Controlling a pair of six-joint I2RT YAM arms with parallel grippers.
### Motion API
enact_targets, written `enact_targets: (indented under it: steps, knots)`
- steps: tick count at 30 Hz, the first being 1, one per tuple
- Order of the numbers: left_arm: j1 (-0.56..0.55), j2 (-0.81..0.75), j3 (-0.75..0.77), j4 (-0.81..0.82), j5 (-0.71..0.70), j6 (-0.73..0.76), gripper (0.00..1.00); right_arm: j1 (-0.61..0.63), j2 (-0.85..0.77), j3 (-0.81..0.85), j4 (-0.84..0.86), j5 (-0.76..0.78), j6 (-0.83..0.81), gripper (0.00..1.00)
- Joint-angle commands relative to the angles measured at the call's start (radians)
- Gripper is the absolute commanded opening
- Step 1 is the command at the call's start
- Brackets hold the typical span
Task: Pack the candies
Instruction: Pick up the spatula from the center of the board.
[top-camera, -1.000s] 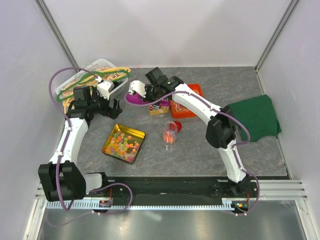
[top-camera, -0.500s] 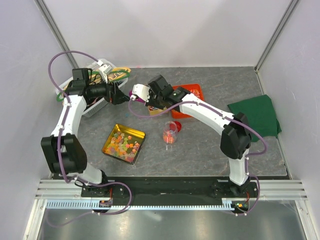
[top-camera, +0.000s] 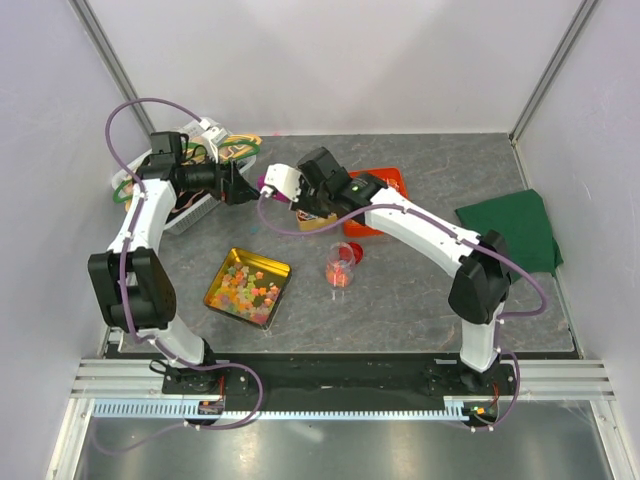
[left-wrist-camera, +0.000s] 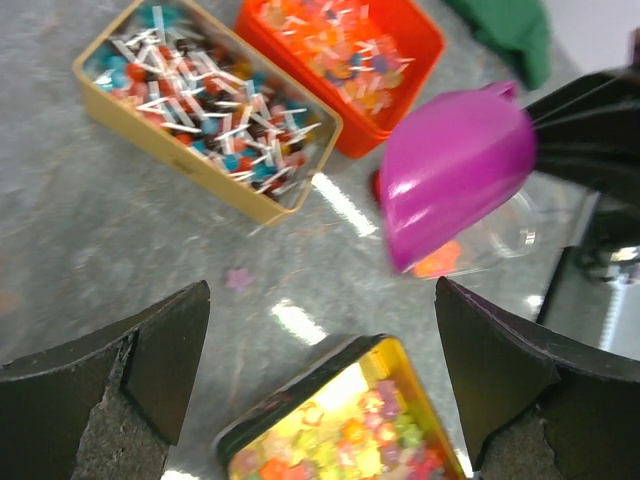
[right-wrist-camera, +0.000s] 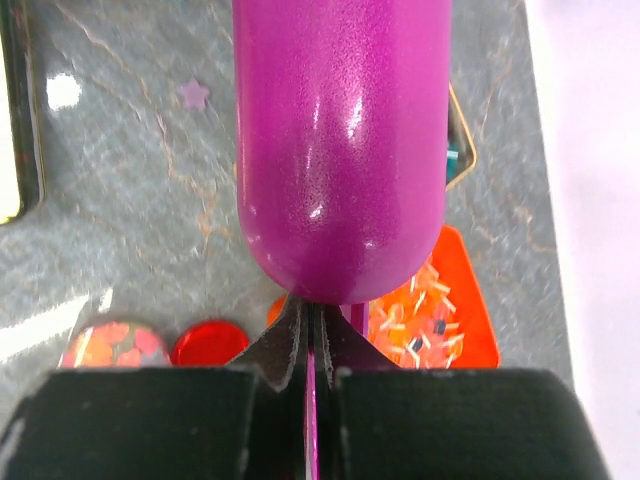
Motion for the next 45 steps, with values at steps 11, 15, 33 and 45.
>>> enact_targets:
  steps: [11,15,33,45]
  knots:
    - [-0.018,-0.314,-0.068,0.146,-0.283,0.348,1.00,-0.199,0.121,0.437,-0.519,-0.452,-0.029,0.00]
    - [-0.061,-0.465,-0.233,0.306,-0.331,0.495,1.00,-0.199,0.150,0.497,-0.604,-0.564,-0.058,0.00]
    - [-0.251,-0.672,-0.350,0.259,-0.462,0.983,1.00,-0.212,0.098,0.426,-0.768,-0.828,-0.247,0.00]
    - [-0.354,-0.795,-0.537,0.348,-0.299,1.115,0.98,-0.288,0.144,0.448,-0.853,-0.971,-0.356,0.00]
